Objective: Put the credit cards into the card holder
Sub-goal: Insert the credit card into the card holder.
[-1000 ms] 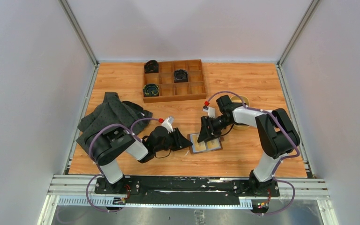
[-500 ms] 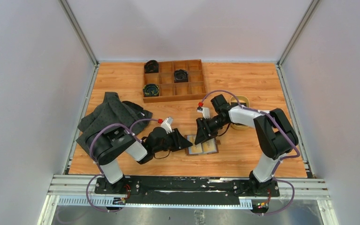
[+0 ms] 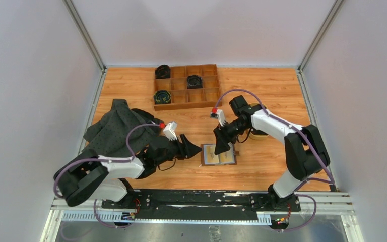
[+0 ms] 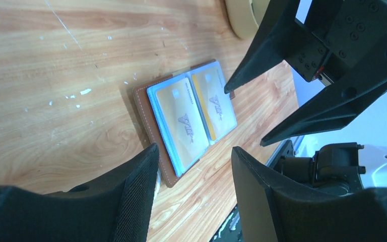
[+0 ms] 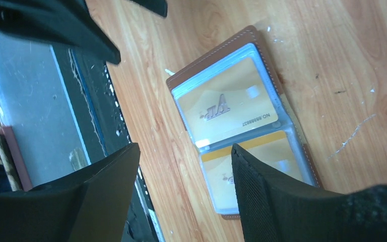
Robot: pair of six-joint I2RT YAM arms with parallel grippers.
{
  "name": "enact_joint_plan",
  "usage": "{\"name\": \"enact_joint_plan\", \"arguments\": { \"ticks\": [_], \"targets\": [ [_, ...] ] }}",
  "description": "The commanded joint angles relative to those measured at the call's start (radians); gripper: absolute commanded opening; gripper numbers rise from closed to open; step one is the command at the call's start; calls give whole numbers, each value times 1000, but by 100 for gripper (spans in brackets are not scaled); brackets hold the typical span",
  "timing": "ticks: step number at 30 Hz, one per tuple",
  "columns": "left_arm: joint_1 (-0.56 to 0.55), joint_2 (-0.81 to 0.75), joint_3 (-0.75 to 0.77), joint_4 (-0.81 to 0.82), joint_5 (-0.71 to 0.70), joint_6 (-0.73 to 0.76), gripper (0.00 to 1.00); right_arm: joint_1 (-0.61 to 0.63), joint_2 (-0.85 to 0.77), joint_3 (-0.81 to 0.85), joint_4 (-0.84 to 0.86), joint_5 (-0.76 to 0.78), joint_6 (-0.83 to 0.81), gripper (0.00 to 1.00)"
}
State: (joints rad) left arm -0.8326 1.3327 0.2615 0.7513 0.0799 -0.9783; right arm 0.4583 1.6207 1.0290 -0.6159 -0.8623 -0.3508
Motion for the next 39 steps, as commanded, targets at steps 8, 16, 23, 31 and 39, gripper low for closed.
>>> {"name": "enact_joint_plan", "arguments": {
  "ticks": [8,16,23,31,39],
  "targets": [
    [11,-359,-77,-206,-140,182,83,-26,-135,26,-166,-47,-287,66],
    [35,-542,-172,-206,-153,175,100,-39,-171,19,-154,17,-313,61],
    [40,-671,-231,-205,-153,154,100,-48,-164,16,-146,30,-307,60],
    [40,-645,-215,-204,-116,130,100,-49,-143,16,-146,40,-307,59],
    [40,-555,-149,-203,-46,109,99,-50,-107,21,-145,59,-295,55]
  ]
}}
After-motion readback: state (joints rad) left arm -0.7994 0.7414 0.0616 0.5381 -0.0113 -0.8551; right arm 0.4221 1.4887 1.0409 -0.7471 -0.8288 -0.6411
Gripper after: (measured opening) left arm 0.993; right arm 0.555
